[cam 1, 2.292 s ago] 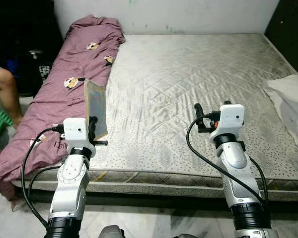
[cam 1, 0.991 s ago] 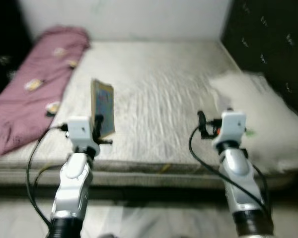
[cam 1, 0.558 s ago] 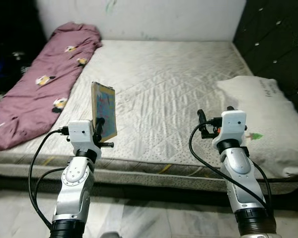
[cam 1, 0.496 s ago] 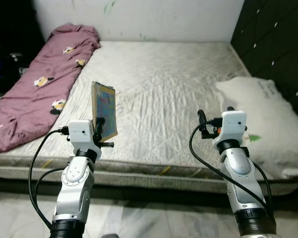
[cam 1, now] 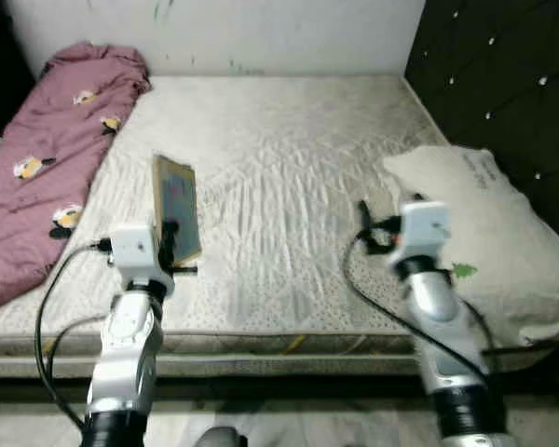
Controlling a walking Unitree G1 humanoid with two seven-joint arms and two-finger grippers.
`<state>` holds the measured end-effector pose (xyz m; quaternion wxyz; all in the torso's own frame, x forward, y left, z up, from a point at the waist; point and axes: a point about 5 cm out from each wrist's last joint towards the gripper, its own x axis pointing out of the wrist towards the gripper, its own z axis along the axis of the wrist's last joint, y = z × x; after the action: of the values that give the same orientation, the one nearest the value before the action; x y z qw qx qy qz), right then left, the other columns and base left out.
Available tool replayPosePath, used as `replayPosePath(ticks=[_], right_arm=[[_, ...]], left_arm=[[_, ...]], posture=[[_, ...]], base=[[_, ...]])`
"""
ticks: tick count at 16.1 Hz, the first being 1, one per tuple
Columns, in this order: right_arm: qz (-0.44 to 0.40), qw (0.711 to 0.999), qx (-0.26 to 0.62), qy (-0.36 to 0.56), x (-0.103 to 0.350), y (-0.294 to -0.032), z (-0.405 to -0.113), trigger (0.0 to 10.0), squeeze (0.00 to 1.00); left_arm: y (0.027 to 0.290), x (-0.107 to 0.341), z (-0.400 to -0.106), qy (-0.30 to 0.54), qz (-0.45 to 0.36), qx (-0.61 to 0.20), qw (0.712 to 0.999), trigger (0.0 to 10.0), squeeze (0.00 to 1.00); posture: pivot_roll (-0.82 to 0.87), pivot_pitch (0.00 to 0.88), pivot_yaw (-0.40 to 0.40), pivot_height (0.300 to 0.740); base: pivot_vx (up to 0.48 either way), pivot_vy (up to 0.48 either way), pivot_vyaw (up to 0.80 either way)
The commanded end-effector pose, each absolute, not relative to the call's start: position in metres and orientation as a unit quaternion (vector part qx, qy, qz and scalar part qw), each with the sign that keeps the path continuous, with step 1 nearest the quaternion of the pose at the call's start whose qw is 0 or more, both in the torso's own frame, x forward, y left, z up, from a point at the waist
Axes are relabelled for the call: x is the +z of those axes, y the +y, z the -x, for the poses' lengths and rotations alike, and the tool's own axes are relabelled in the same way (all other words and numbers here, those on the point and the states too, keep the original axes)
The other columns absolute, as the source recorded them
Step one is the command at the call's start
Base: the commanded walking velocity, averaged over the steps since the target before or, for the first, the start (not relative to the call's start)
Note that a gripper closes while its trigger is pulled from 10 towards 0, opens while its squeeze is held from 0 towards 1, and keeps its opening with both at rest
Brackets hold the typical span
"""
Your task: Clean up the room
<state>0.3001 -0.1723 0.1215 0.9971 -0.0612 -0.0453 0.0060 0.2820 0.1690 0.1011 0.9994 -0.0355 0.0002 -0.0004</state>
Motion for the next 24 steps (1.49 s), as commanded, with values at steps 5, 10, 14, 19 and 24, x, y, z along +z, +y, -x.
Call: replayPosePath(ticks=[5,10,14,19,24], right_arm=[[0.062,0.997,-0.003,-0.039,0.1189,-0.1775,-0.2981,10.0,0.00],[0.059,0.998,-0.002,-0.037,0.1177,-0.1765,-0.2987,10.0,0.00],[0.063,0.997,-0.001,-0.037,0.1178,-0.1771,-0.2985,10.0,0.00],[0.064,0.997,-0.002,-0.036,0.1173,-0.1780,-0.2981,10.0,0.00],[0.064,0.997,-0.002,-0.036,0.1173,-0.1780,-0.2981,10.0,0.00]], left_arm=[[0.1637,0.1086,-0.2840,-0.014,0.035,-0.009,0.999,10.0,0.00],[0.1638,0.1080,-0.2823,-0.012,0.027,-0.009,1.000,10.0,0.00],[0.1623,0.1085,-0.2825,-0.014,0.028,-0.017,0.999,10.0,0.00],[0.1618,0.1085,-0.2824,-0.014,0.029,-0.018,0.999,10.0,0.00],[0.1618,0.1085,-0.2824,-0.014,0.029,-0.018,0.999,10.0,0.00]], posture=[[-0.02,0.000,0.029,0.740],[-0.02,0.000,0.028,0.740],[-0.03,0.000,0.029,0.740],[-0.03,0.000,0.029,0.740],[-0.03,0.000,0.029,0.740]], base=[[0.000,0.000,0.00],[0.000,0.000,0.00],[0.000,-0.074,0.00],[0.000,0.000,0.00],[0.000,0.000,0.00]])
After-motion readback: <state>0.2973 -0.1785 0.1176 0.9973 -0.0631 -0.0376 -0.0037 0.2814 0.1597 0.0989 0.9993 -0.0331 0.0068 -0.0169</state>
